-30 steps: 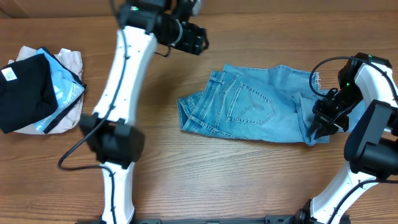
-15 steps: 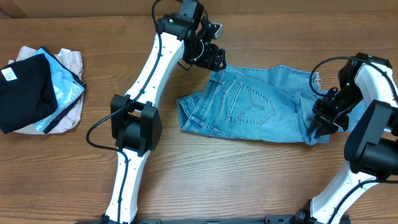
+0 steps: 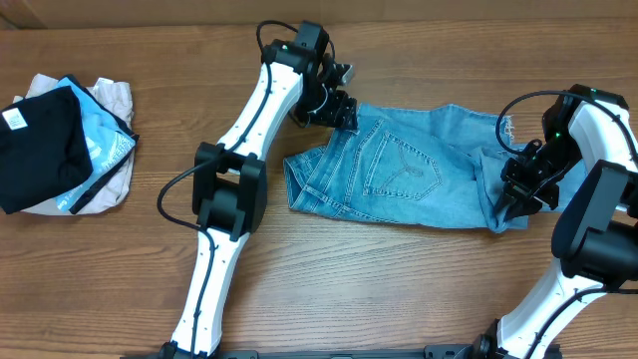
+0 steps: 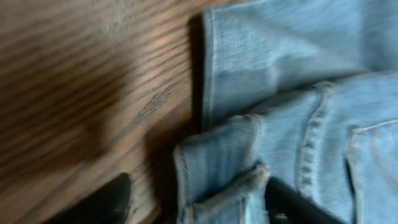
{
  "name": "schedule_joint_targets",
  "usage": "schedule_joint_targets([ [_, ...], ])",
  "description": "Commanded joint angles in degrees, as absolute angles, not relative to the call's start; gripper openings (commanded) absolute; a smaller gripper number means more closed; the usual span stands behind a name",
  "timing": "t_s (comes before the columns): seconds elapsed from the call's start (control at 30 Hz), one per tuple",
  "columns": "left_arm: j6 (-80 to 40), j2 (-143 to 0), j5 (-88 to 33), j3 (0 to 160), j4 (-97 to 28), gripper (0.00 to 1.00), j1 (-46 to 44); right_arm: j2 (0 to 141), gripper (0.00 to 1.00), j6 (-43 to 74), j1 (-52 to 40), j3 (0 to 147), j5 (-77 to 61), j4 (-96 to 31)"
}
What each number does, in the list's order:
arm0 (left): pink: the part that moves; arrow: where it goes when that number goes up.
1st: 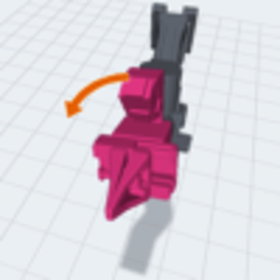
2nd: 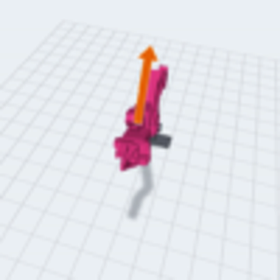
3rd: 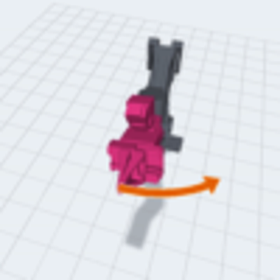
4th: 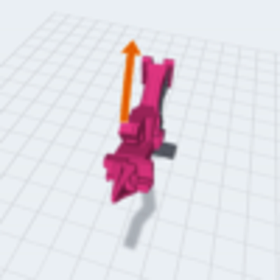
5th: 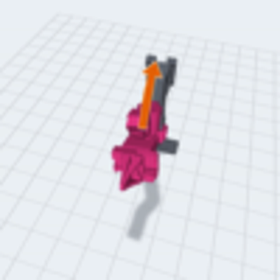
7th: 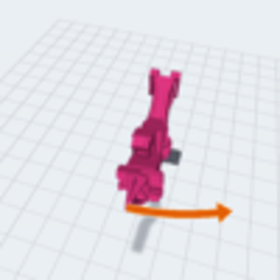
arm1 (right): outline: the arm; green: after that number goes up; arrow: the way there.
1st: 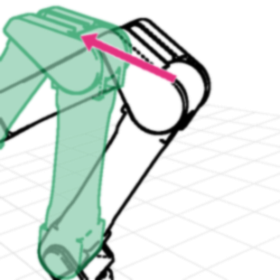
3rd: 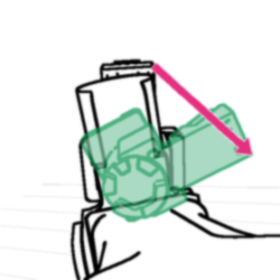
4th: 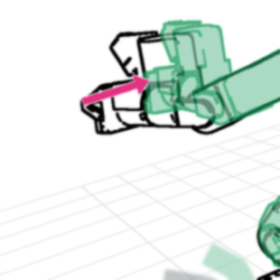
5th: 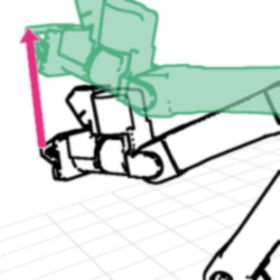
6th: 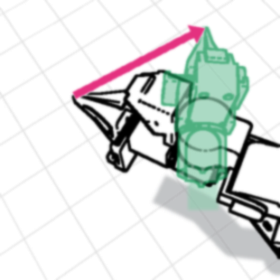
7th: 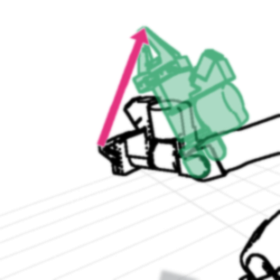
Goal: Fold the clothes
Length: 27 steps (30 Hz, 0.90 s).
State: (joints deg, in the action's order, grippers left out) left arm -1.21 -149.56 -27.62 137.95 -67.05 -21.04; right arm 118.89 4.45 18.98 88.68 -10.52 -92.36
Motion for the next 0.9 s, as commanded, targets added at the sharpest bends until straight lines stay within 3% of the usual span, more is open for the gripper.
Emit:
schedule_joint_targets([
  [0.0,-1.45,-150.52,-30.48,137.82,-66.70,0.49,-21.87,117.69,0.22,4.43,18.70,88.36,-10.94,-91.79],
  [0.17,-1.23,-150.45,-31.62,137.84,-67.24,0.04,-21.96,117.69,0.22,4.43,18.70,88.36,-10.94,-91.81],
  [0.4,3.38,-145.34,-37.12,138.02,-73.95,0.04,-21.78,117.69,0.22,4.43,18.70,88.36,-10.94,-91.13],
  [0.67,19.16,-133.34,-34.94,138.02,-96.01,0.04,-21.82,117.69,0.23,4.71,18.98,88.49,-10.35,-90.39],
  [0.87,19.84,-127.39,-37.10,137.93,-96.84,0.04,-22.28,117.64,0.31,5.98,20.03,91.33,-10.39,-90.48],
])
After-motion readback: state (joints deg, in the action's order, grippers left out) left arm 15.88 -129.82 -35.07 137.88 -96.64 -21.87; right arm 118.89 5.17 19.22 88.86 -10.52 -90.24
